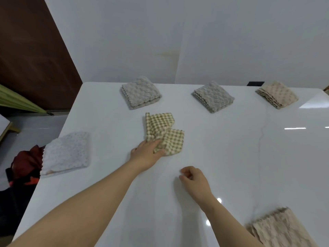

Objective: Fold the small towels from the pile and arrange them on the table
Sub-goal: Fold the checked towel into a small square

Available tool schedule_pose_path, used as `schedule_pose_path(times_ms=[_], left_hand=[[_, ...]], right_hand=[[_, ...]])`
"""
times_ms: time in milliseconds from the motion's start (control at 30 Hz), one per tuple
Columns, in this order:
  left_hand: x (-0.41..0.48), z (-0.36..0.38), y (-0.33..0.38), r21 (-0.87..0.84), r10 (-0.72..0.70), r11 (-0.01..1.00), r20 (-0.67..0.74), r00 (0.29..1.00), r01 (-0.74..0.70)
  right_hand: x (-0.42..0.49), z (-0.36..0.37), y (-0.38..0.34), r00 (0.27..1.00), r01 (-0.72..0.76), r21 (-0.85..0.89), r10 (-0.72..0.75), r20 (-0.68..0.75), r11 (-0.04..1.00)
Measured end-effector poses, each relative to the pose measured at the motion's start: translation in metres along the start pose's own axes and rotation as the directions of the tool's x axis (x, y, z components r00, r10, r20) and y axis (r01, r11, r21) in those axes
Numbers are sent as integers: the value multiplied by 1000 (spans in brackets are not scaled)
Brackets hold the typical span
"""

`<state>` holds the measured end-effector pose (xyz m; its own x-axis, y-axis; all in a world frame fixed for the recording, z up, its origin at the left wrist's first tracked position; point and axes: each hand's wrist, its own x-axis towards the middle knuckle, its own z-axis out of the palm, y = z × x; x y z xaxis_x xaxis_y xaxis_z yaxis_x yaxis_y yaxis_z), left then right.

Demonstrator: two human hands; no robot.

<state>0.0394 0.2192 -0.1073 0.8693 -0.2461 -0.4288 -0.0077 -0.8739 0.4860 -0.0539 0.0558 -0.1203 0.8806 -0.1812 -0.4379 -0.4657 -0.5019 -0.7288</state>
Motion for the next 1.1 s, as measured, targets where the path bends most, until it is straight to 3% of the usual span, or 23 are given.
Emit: schedule_pose_path(times_ms=[133, 267, 333, 433, 600, 733, 900, 1100], left_hand=[[-35, 22, -12, -310, 62, 948, -41, 997, -72], [-61, 35, -9, -695, -72, 719, -35, 997, 28], [-64, 41, -7, -664, -143, 743, -37, 989, 83], [-69, 49, -3, -390, -181, 910, -71, 981, 140], [-83, 58, 2, -207, -156, 972, -199, 968, 114], [-87, 61, -4, -344, -165, 935, -212, 963, 84], [-98, 58, -15, -636, -305, 768, -249, 919, 82], [-104, 54, -12, -675, -347, 728, -207, 915, 124]], right_hand=[[-6, -1, 3, 999, 3, 135, 1, -32, 991], [-13, -2, -2, 996, -46, 326, 67, -52, 944], [-16, -1, -2, 997, -57, 275, 67, -26, 960], [-19, -1, 2, 999, -35, 86, 34, 11, 996], [-26, -4, 8, 999, 18, -2, -18, 46, 1000], [-32, -6, 11, 998, 29, -27, -27, 55, 999], [-34, -12, 22, 997, 35, -49, -31, 64, 998], [-36, -17, 24, 996, 50, -35, -48, 76, 998]])
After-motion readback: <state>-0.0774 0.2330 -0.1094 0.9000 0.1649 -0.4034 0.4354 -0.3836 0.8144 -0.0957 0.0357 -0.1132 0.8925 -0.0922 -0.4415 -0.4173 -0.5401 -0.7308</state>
